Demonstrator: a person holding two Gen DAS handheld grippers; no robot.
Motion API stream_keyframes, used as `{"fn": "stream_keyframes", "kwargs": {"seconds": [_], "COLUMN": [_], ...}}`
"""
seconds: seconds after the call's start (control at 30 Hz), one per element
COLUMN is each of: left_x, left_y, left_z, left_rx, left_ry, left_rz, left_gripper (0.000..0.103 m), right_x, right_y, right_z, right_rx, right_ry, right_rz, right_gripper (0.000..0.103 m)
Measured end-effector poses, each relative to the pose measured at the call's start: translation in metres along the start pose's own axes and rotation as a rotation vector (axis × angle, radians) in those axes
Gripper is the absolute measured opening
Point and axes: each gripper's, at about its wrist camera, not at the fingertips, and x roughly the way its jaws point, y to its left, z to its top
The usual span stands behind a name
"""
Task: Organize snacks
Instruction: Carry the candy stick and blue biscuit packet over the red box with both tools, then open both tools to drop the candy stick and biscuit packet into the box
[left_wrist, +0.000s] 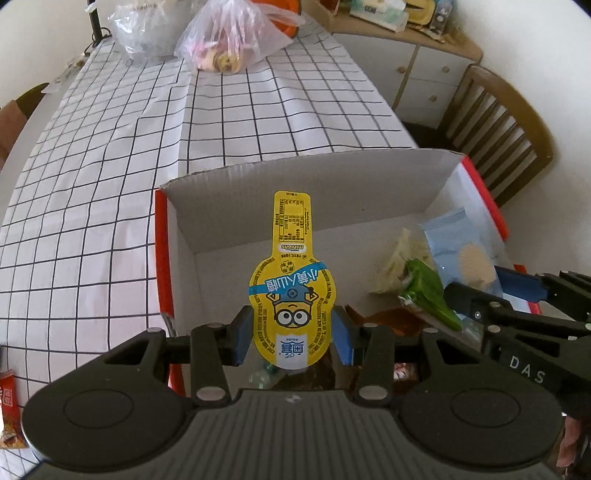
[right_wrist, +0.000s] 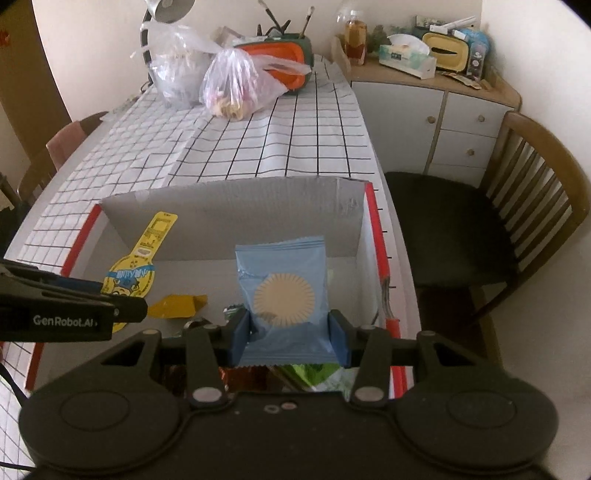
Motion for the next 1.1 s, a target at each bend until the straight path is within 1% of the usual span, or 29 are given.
{"fn": "stream_keyframes", "kwargs": {"seconds": [0.2, 0.43, 0.57, 0.8, 0.87, 0.93, 1.1], "left_x": [0.021, 0.042, 0.046, 0.043, 0.04, 0.035, 0.02], "left_y": [0.0, -0.004, -0.003, -0.005, -0.004, -0.004, -0.003], "left_z": [0.009, 0.01, 0.007, 0.007, 0.006, 0.006, 0.001], "left_rx": [0.001, 0.017, 0.013, 0.018, 0.013, 0.011, 0.003], "left_ry": [0.047, 0.131, 0.148, 0.14, 0.135, 0.119, 0.074], "left_rz": [0.049, 0.064, 0.052, 0.039, 0.036, 0.036, 0.016], "left_gripper": [0.044, 0.044, 0.045, 0.045, 0.047, 0.051, 0.051], "right_x": [0.016, 0.022, 0.022, 0.018, 0.016, 0.014, 0.005], "right_y": [0.0, -0.001, -0.003, -0.004, -0.004, -0.004, -0.005], "right_z": [0.005, 0.003, 0.004, 0.002, 0.0, -0.001, -0.005], "right_rx": [-0.022, -0.031, -0.028, -0.001, -0.006, -0.006, 0.0], "right_ry": [0.028, 0.052, 0.055, 0.06, 0.057, 0.054, 0.04], "right_rz": [-0.002, 0.008, 0.015, 0.035, 0.036, 0.038, 0.038], "right_gripper": [0.045, 0.045, 0.045, 0.049, 0.05, 0.053, 0.056]}}
